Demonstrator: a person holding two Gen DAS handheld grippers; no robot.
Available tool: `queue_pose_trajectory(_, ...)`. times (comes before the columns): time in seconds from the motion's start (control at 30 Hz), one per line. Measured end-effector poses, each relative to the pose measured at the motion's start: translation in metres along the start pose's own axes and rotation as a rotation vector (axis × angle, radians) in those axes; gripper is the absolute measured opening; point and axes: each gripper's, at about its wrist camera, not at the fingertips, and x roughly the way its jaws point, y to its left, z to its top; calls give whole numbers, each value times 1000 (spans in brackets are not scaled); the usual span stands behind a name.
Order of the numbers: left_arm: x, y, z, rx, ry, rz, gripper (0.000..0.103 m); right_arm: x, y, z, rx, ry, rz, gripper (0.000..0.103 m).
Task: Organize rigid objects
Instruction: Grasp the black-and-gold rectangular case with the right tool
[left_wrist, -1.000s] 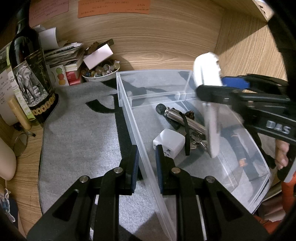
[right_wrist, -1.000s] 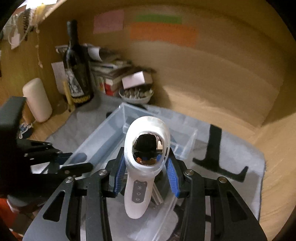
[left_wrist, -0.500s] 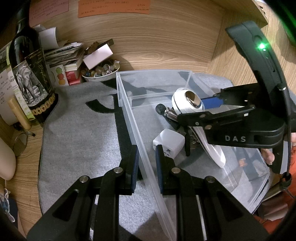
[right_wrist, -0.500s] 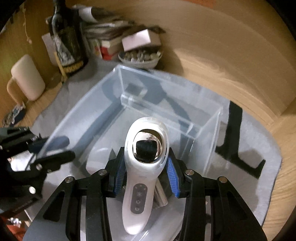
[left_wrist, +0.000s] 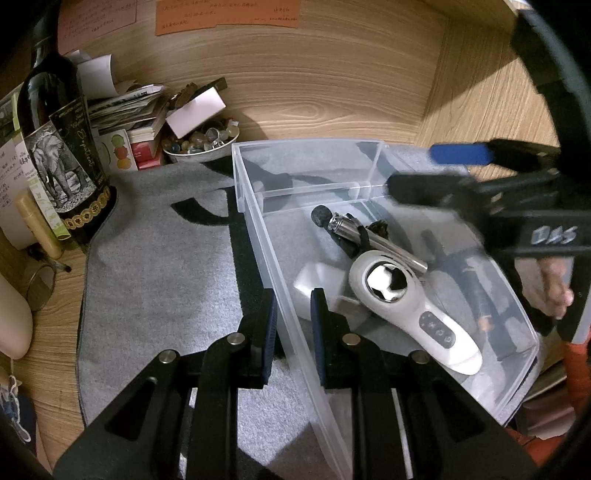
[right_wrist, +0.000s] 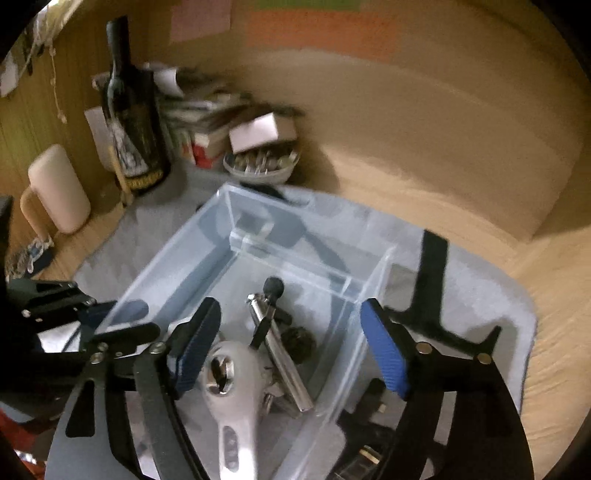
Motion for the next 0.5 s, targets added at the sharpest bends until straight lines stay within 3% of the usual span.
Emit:
queue_pose_trajectory(0.27, 0, 0, 0, 1, 0, 0, 17, -49, -21, -12, 59, -128, -86, 83)
queue_pose_trajectory(0.5, 0, 0, 0, 1, 1, 0, 17, -60, -53, -51, 139, -109, -177, 85)
